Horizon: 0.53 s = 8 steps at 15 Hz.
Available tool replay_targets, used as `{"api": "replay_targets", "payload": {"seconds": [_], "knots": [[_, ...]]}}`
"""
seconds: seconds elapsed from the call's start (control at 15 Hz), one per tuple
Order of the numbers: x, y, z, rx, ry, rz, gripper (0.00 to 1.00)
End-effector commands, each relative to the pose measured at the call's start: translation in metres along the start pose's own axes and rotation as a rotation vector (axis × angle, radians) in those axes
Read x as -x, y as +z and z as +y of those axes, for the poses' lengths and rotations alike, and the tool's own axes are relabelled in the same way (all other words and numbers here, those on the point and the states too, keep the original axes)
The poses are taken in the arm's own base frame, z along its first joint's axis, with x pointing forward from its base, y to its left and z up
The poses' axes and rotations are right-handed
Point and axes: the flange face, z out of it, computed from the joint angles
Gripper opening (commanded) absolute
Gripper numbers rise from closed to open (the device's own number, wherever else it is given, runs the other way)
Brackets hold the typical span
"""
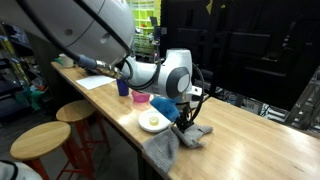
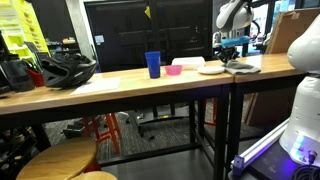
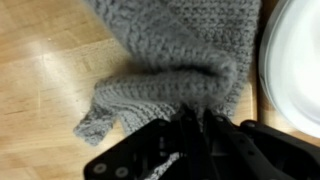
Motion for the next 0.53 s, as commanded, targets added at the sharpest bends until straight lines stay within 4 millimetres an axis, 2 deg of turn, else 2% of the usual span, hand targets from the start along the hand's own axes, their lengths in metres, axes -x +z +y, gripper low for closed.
{"api": "replay_targets", "payload": {"seconds": [0.0, 0.47], "knots": [[0.013, 0.002, -0.022, 0.008, -0.038, -0.014, 0.02], [0.020, -0.003, -0.053, 0.006, -0.102, -0.024, 0.02]]}}
